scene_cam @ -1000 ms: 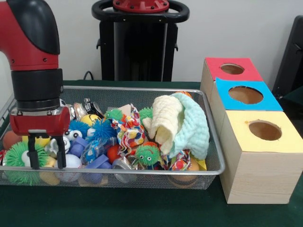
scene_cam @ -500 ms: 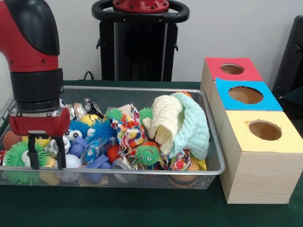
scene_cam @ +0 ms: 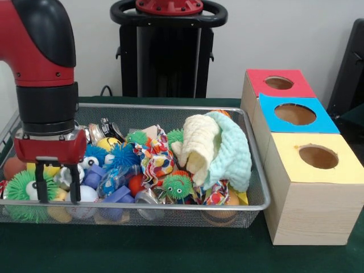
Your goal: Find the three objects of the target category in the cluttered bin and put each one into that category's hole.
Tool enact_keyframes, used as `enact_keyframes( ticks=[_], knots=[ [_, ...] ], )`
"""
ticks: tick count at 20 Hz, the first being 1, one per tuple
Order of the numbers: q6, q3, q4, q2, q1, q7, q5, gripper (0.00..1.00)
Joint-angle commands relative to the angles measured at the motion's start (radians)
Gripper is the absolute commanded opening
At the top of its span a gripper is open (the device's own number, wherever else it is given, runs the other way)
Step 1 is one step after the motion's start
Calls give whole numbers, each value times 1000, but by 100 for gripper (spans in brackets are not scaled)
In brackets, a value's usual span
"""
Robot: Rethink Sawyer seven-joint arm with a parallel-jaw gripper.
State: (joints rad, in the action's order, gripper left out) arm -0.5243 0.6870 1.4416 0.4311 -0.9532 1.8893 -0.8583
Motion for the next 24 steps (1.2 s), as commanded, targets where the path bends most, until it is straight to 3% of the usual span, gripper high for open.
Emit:
enact_keyframes(
  ticks=[1, 14, 24],
  knots=[
    [-213, -197, 115, -121, 24, -164, -60, 100],
    [-159, -259, 166, -112, 74, -81, -11, 100],
    [-151, -284, 170, -128, 87, -71, 39, 100]
  ],
)
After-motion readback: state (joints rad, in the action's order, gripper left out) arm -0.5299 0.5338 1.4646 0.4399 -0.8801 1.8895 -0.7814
